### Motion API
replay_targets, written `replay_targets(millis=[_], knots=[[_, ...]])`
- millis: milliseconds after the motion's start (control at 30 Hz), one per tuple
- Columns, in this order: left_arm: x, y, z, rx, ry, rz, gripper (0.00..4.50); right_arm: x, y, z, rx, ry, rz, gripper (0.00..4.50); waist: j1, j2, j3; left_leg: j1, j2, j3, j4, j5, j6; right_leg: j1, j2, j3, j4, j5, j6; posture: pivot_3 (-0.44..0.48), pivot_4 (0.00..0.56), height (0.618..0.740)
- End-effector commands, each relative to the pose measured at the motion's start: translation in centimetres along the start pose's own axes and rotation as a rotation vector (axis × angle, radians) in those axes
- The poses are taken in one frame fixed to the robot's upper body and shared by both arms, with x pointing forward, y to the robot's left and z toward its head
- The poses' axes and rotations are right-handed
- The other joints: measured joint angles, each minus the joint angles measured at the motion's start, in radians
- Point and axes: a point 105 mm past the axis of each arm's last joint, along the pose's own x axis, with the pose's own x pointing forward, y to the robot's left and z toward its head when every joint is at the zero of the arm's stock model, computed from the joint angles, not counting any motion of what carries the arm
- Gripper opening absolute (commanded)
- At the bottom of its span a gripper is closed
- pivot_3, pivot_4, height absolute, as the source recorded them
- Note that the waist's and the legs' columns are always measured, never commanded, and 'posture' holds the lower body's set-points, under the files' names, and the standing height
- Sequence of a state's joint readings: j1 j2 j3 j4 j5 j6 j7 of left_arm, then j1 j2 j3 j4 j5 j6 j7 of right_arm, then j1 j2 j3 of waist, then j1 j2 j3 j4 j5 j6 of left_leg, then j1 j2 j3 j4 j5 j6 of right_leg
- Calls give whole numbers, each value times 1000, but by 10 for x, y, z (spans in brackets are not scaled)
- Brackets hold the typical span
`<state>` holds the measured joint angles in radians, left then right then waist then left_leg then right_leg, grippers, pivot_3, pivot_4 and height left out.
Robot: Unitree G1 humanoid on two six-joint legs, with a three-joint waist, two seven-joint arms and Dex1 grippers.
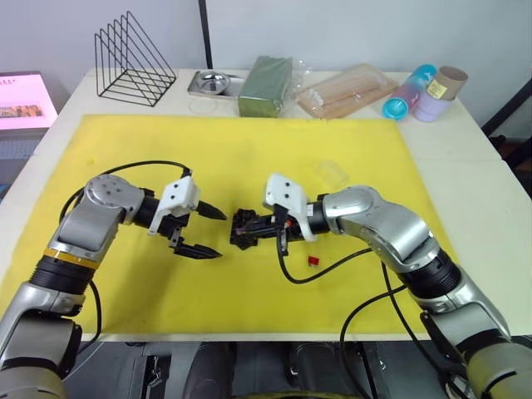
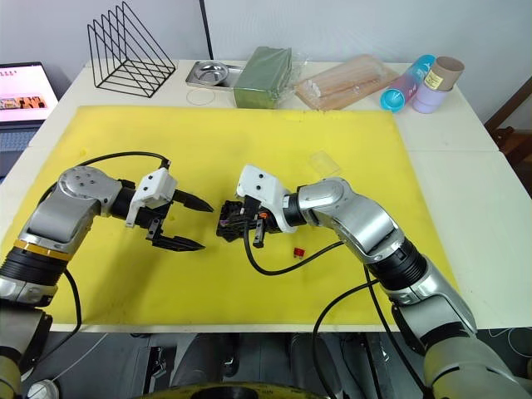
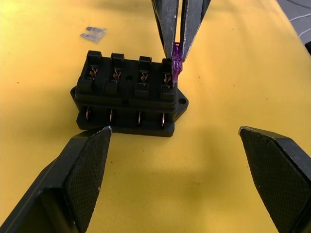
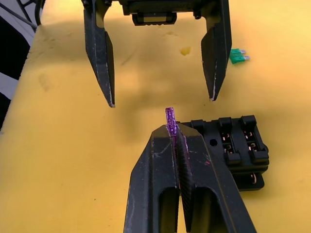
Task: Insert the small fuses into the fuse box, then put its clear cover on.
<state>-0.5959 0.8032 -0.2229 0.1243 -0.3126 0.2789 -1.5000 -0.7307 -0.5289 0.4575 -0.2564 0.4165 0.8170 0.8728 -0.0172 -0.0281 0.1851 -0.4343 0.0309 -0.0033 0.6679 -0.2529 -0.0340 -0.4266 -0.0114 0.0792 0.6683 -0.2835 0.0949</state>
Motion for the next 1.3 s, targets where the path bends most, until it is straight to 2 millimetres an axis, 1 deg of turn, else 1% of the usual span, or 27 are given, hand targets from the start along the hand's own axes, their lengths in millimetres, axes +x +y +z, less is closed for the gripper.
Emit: replay_targets(millis=[33,400,567,733,800,1133,1300], knots=[[-3,1,8,40,-8,12,4455,-3,-3,6,-32,-29,-17,0,0,0,0,0,0,0,0,0,0,0,0,0,0,0,0,0,150,740],[-3,1,8,37,-14,18,4455,0,-2,0,-33,-10,-10,0,0,0,0,0,0,0,0,0,0,0,0,0,0,0,0,0,150,740],[-3,1,9,37,-18,23,4455,-1,-1,7,-45,-28,-6,0,-1,0,0,0,0,0,0,0,0,0,0,0,1,0,0,0,150,740],[-2,2,10,38,-22,24,4455,-3,0,20,-48,-56,-3,0,0,0,0,0,0,0,0,0,0,0,0,0,1,0,0,0,150,740],[-1,2,10,39,-24,25,4455,-3,1,21,-48,-54,0,0,0,0,0,0,0,0,0,0,0,0,0,0,1,0,0,0,150,740],[-1,3,12,42,-27,26,4455,-1,0,11,-41,-22,-14,0,0,0,0,0,0,0,1,0,0,0,0,0,2,0,0,0,150,740],[-1,3,12,41,-28,29,4455,-1,2,7,-26,-12,-4,0,0,0,0,0,0,0,1,0,0,0,0,0,2,0,0,0,150,740]])
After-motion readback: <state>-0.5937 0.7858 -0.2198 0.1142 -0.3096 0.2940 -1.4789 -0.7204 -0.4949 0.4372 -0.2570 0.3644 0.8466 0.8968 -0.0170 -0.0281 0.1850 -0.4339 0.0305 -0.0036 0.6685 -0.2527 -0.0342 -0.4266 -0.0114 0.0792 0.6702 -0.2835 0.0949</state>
